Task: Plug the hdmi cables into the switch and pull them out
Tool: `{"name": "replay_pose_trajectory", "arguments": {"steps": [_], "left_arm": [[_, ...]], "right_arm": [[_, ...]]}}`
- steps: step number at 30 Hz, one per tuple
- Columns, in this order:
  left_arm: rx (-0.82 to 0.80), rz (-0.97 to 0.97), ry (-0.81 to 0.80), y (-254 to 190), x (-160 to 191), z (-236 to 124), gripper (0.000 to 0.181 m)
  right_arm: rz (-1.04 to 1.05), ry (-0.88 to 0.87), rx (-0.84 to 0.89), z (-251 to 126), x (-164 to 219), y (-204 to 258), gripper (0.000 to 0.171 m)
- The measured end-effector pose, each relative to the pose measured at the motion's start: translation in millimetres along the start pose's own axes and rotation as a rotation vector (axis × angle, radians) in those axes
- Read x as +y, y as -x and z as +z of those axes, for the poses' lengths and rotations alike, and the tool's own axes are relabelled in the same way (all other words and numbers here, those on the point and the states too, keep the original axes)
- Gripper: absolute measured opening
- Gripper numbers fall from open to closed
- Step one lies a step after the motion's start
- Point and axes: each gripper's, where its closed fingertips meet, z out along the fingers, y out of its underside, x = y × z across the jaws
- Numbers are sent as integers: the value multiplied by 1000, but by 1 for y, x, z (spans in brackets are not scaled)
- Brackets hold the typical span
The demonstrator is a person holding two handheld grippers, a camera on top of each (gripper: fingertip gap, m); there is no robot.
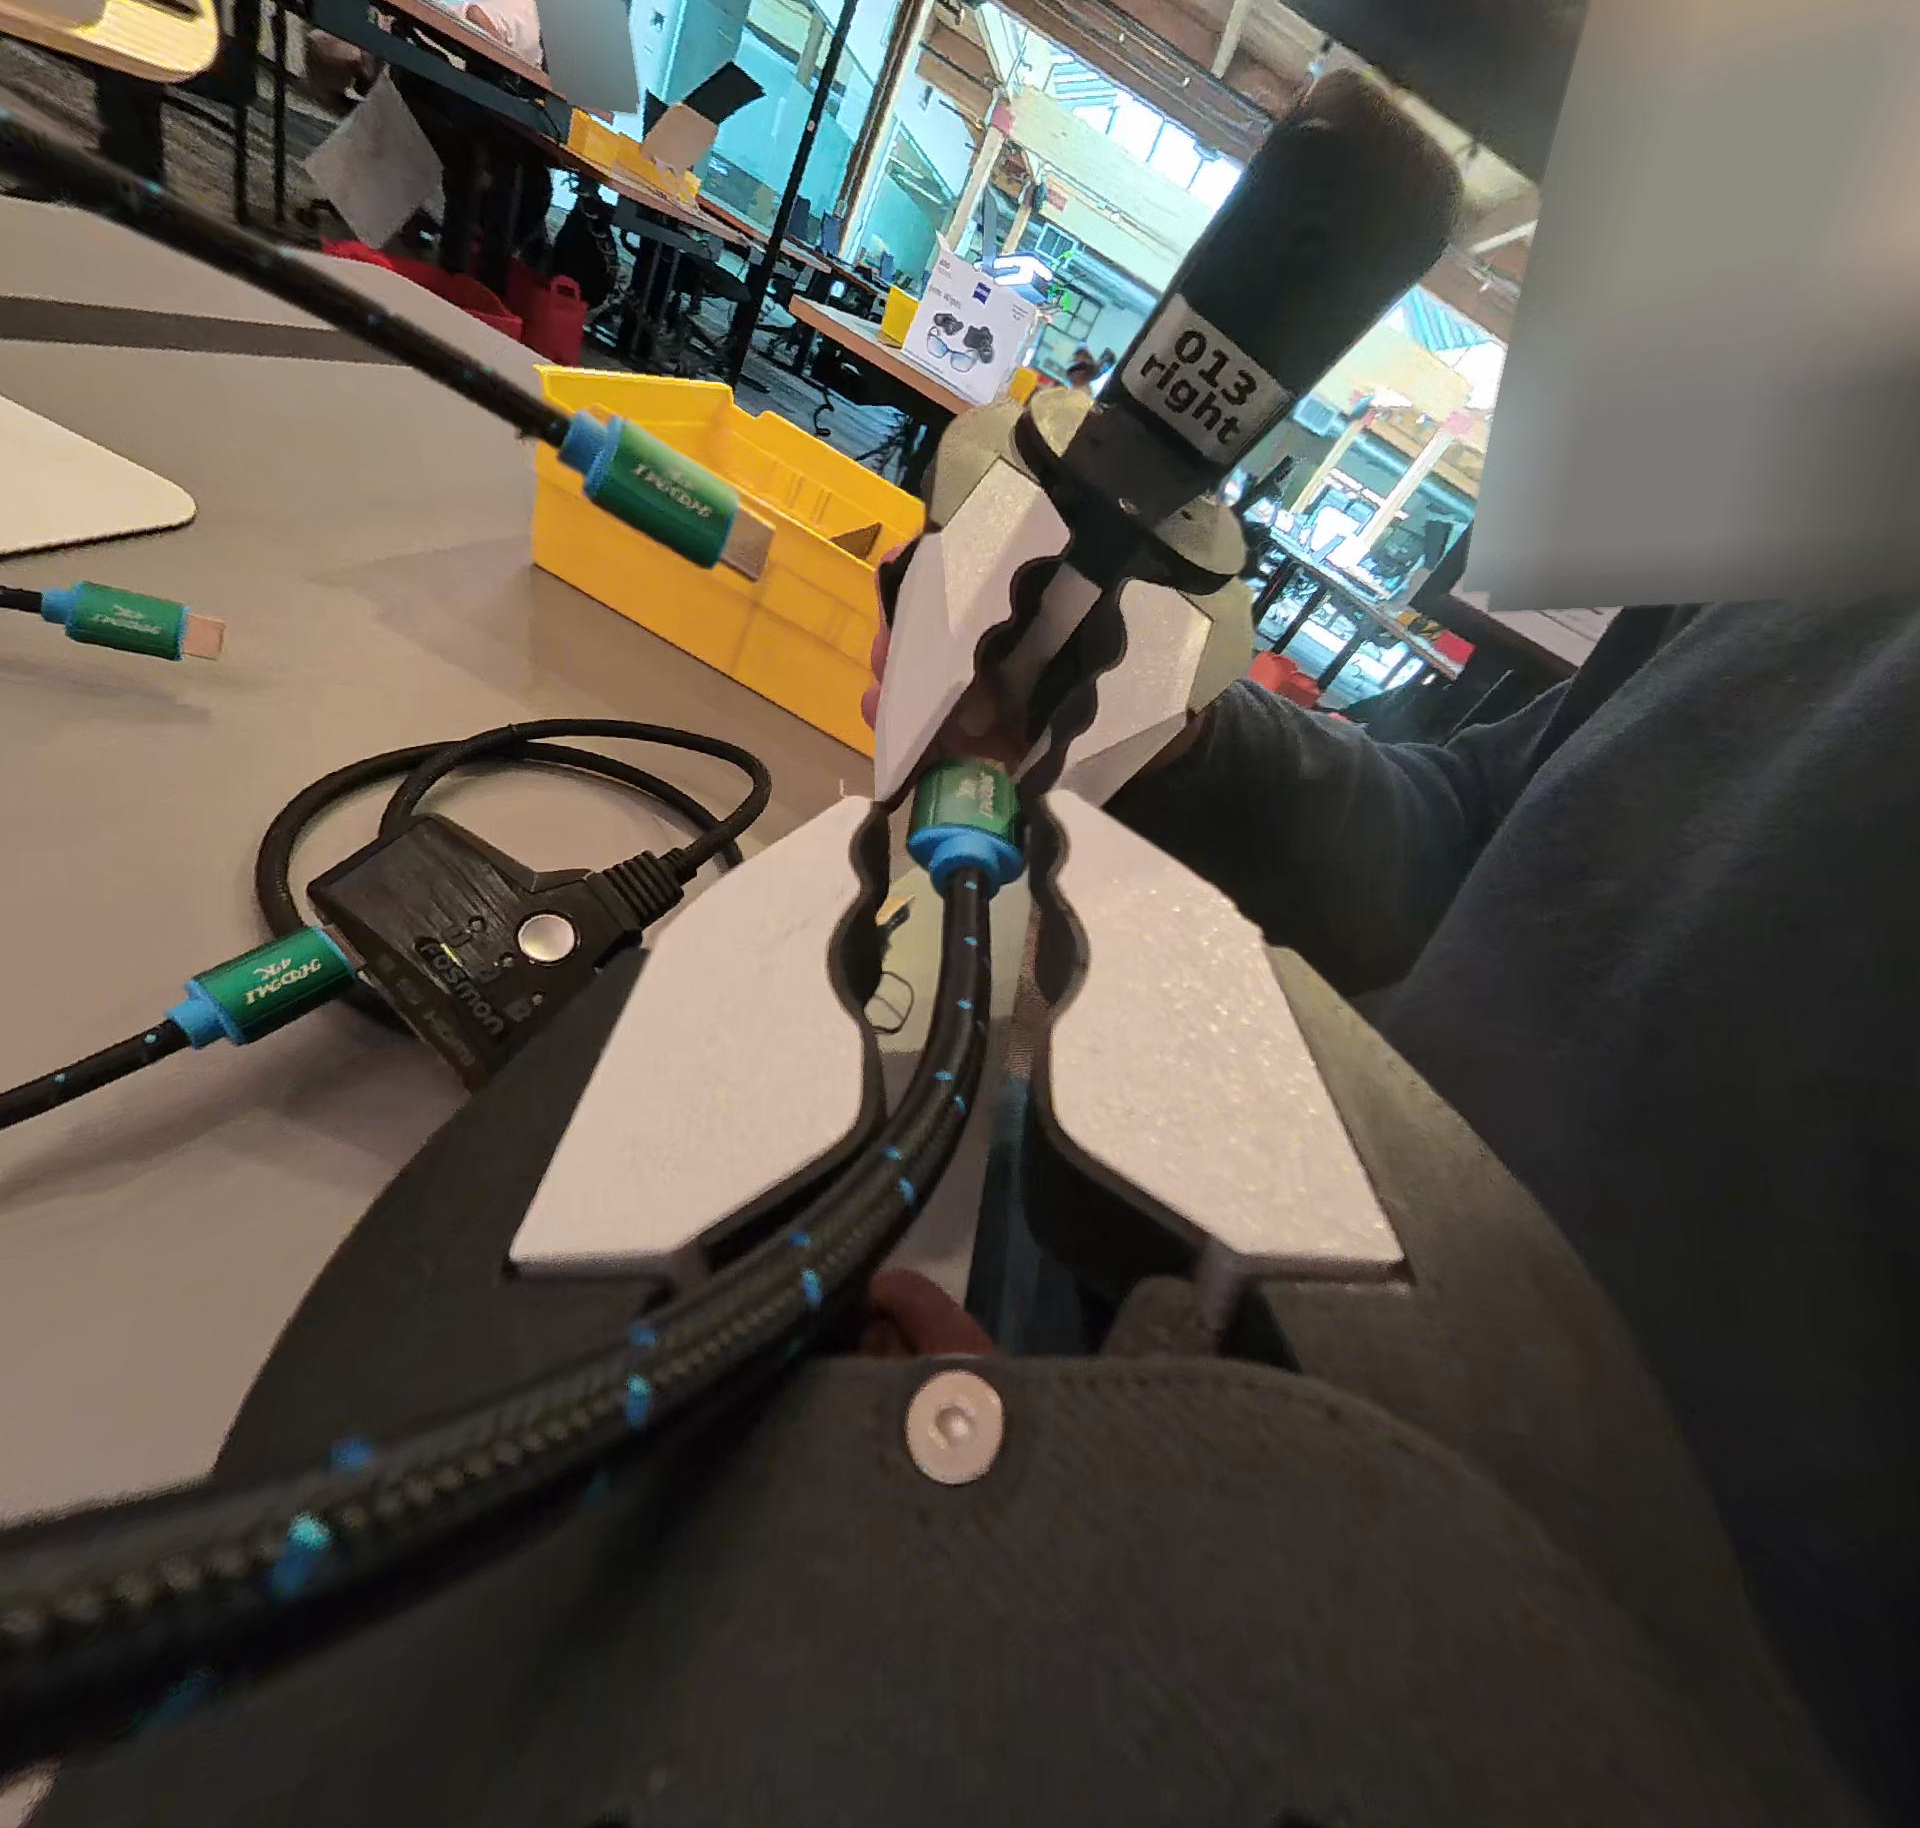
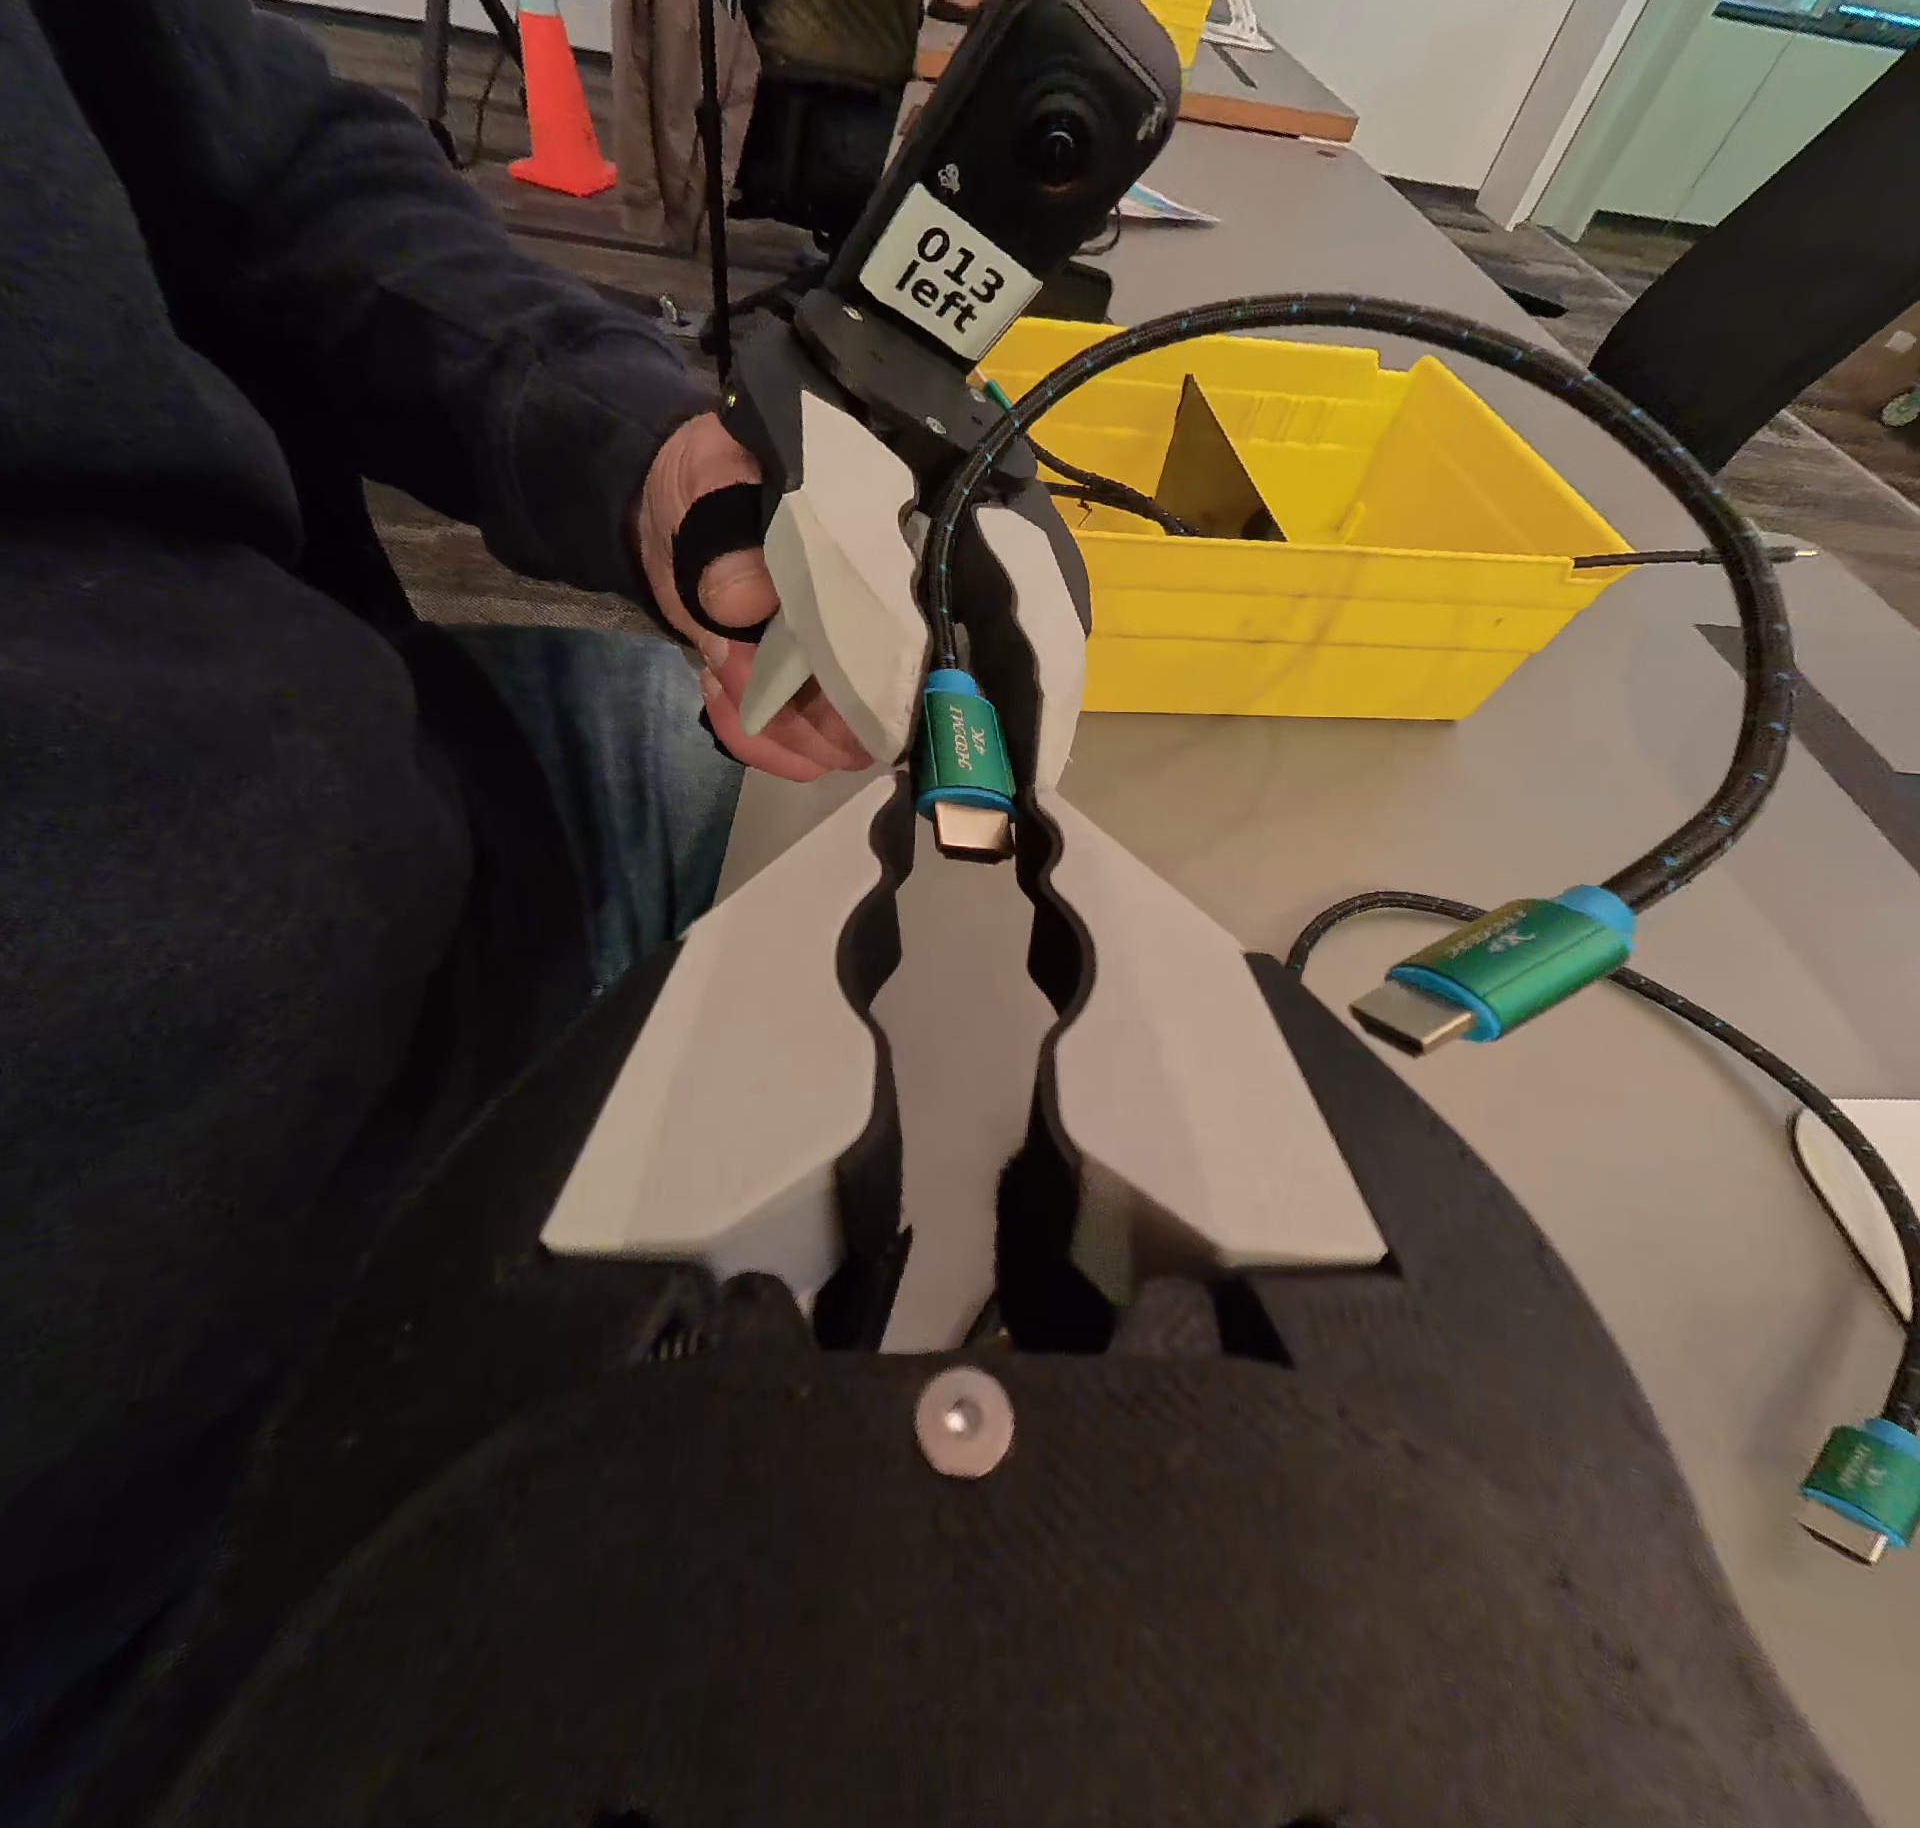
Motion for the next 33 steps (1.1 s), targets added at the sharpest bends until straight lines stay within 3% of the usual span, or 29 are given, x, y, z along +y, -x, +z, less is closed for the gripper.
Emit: {"name": "replay_pose_trajectory", "arguments": {"steps": [23, 29, 33], "left_arm": [[-48, 85, 1, 1, -2, -2, 20], [-41, 94, 0, -1, -6, -3, 20], [-28, 105, 8, -7, -6, -2, 20]], "right_arm": [[91, -34, -8, -10, -1, -9, 22], [50, -87, 265, -45, -20, -54, 45], [66, 19, 401, -46, -10, -80, 53]]}}
